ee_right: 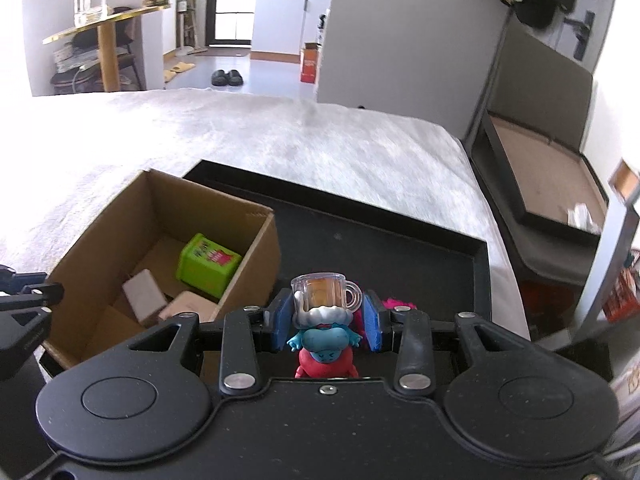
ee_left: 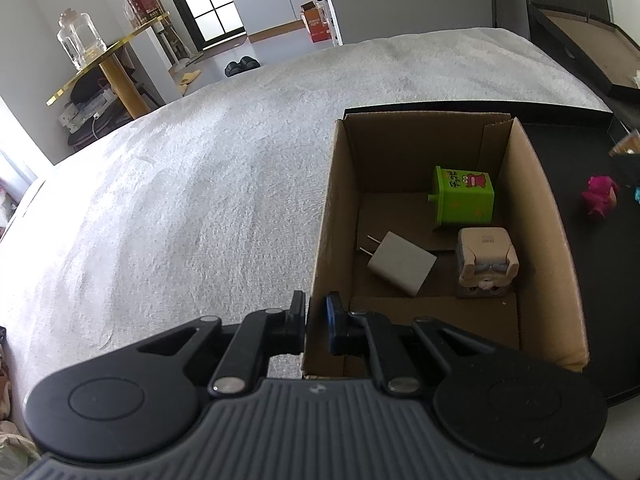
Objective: Organize rigid objects
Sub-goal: 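Carry the figurine with the right gripper over the box, then release the figurine into the box with the right gripper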
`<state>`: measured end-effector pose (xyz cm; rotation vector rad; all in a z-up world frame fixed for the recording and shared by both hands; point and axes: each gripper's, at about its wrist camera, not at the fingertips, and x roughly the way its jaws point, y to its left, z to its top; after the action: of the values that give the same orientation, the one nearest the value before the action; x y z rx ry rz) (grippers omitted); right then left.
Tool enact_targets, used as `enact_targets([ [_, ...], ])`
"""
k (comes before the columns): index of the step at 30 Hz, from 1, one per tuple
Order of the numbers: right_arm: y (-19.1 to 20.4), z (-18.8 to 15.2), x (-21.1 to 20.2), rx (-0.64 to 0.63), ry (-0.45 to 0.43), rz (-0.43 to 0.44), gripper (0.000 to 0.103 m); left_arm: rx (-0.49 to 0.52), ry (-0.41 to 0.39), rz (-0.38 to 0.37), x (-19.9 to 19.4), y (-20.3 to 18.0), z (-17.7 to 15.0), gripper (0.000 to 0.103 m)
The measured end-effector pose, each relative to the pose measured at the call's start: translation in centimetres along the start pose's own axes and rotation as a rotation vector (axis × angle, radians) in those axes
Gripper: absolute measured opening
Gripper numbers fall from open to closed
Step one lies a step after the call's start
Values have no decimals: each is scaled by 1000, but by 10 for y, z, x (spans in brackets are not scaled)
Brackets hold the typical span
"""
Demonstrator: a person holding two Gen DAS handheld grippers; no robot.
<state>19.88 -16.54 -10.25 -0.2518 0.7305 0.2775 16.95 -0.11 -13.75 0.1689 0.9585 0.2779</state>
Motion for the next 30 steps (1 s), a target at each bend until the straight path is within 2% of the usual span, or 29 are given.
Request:
enact_targets([
  [16, 40, 20, 6, -143, -48, 78, 37, -25, 4, -26, 3, 7, 0, 9],
  [25, 61, 35, 11, -178, -82, 144, 37, -48, 15, -47, 4, 12, 2, 9],
  [27, 64, 36, 10, -190, -91, 131, 46, -49, 15, -48, 4, 12, 2, 9],
  [30, 62, 34, 10, -183, -88, 117, 47, -44, 9, -48, 3, 12, 3, 9],
])
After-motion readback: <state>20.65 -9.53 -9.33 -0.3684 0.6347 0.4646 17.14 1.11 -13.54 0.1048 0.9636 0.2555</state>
